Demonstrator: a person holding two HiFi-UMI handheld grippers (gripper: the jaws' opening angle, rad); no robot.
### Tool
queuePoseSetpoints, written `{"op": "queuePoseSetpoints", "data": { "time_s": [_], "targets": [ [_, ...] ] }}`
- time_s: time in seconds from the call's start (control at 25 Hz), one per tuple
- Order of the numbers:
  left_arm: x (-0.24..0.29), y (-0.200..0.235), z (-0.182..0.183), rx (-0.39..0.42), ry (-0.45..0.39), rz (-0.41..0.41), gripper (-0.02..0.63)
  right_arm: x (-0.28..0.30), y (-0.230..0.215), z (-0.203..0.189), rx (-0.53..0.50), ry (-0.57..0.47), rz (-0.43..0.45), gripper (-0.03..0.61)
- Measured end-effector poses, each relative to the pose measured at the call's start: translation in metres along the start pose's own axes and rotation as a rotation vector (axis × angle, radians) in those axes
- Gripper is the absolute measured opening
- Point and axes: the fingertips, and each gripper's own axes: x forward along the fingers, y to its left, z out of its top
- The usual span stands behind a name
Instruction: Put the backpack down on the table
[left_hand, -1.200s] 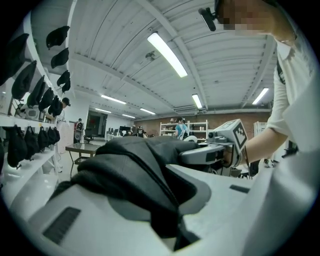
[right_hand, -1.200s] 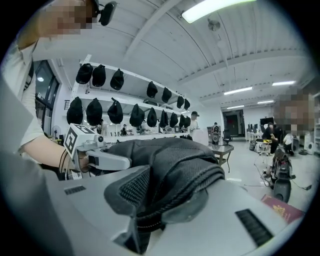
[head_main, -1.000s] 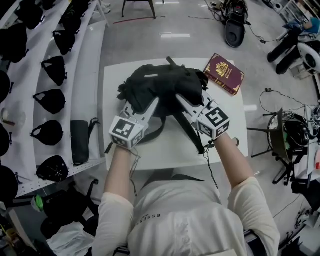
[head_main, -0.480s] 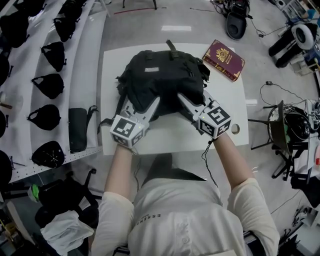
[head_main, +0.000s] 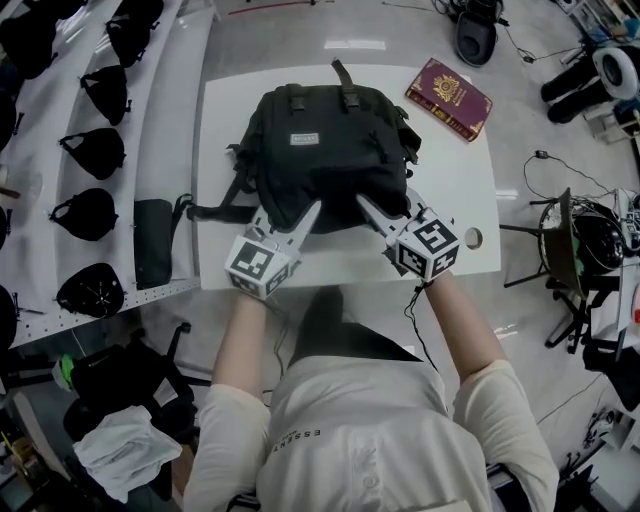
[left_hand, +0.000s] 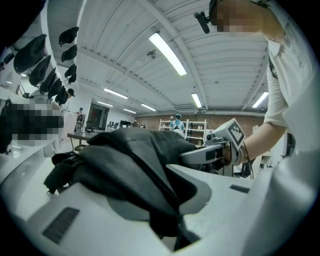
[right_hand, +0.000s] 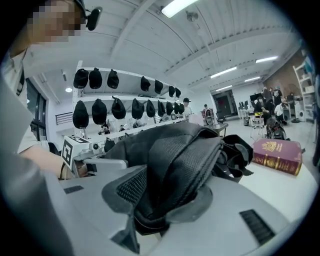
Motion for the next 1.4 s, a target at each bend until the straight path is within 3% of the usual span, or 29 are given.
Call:
{"op": "queuePoseSetpoints", "data": {
  "time_s": [0.6,0.84,1.0,1.16,1.28,1.4],
  "targets": [
    [-0.015,-0.025,-0.062,-0.118,0.036,0.027,0.095,-0.016,0.011,-0.077,0.061,0.077,-0.005,0.144],
    [-0.019,-0.031,-0.078,-0.115,0.008,0.042,0.101,-0.022,0.011,-0.1,0.052,0.104,-0.035,0.144],
    [-0.021,-0.031,-0.087,-0.135,-0.014,0.087,0.119,-0.023,0.011,-0.108,0.063,0.114,-0.045,0.146],
    [-0.03,-0.029,-0.098,-0.208,-0.016,0.136,0.15,-0.026,0.01,-0.11,0.073,0.111,-0.064,0.158],
    [-0.041,-0.03,-0.101,-0.264,-0.014,0.178,0.157,-0.034,0.005,-0.102,0.085,0.064,-0.094,0.217],
    [-0.053,-0.028,-0.103,-0.26,0.0,0.255,0.188,-0.045,0.001,-0.098,0.085,0.051,-0.133,0.239]
  ]
}}
